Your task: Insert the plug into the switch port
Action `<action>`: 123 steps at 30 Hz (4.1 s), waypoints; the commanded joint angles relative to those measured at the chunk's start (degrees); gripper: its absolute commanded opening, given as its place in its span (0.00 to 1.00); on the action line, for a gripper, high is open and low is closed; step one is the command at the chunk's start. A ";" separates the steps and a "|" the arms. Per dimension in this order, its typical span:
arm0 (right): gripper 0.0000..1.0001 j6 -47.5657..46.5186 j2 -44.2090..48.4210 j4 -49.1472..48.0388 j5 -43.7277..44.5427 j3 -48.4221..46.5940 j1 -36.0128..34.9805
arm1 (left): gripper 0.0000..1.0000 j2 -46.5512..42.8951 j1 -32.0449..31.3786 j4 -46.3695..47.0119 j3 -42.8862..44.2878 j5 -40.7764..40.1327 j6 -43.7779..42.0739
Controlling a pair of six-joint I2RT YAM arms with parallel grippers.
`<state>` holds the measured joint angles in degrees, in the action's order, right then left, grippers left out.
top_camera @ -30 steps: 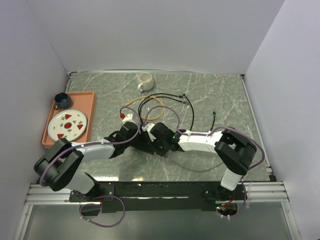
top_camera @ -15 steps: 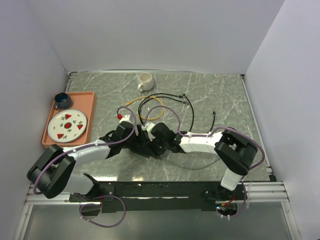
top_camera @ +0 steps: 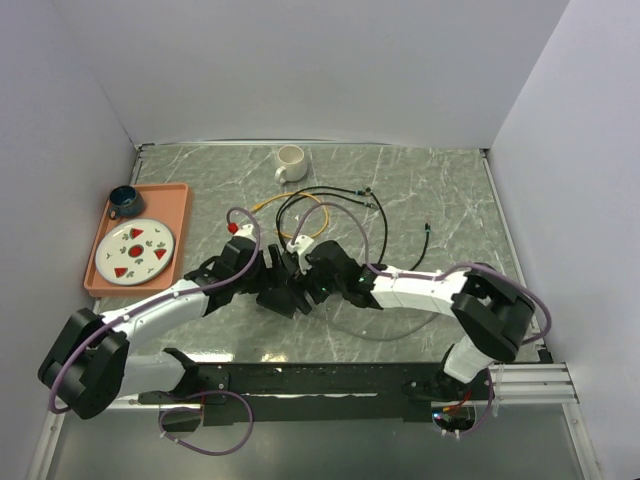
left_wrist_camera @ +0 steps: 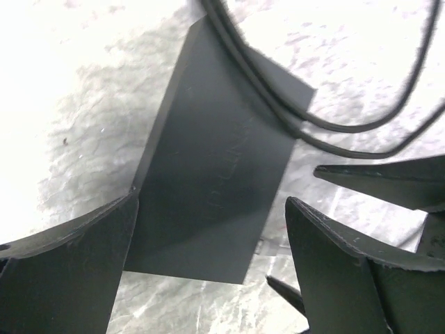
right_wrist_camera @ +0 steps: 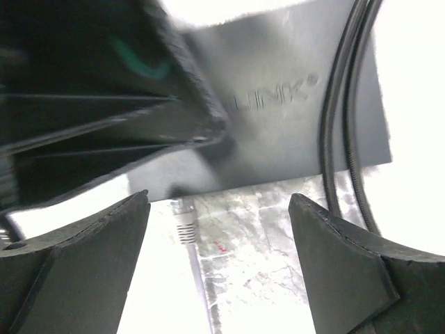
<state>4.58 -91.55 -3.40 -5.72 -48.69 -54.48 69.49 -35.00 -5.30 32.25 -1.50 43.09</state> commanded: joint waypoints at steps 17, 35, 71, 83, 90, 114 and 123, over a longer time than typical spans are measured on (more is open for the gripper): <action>0.91 6.93 23.07 2.96 3.34 2.89 9.81 | 0.90 -1.65 8.28 -2.35 11.96 6.50 -6.88; 0.89 10.54 22.30 5.51 2.56 5.28 17.65 | 0.85 5.39 8.90 -4.01 17.49 6.60 -9.86; 0.66 4.74 -1.17 8.85 -6.68 -4.67 11.68 | 0.67 12.86 14.79 1.61 15.83 17.23 -7.94; 0.12 3.77 -8.47 10.25 -2.11 -8.53 9.04 | 0.67 8.29 14.88 -0.76 14.16 15.73 -8.81; 0.00 4.03 5.04 8.50 -5.45 -7.74 9.47 | 0.72 3.91 14.88 -1.82 12.66 14.07 -9.25; 0.00 27.94 63.25 -17.87 6.95 7.64 23.45 | 0.97 -13.25 10.84 18.65 4.93 30.76 -7.14; 0.00 35.31 63.24 -17.52 15.62 8.61 23.37 | 0.97 -12.63 -4.80 33.84 3.27 25.85 -9.43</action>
<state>34.76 -29.85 -18.04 2.48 -40.14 -31.18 57.17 -36.38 15.66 36.80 25.67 35.03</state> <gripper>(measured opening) 0.049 0.969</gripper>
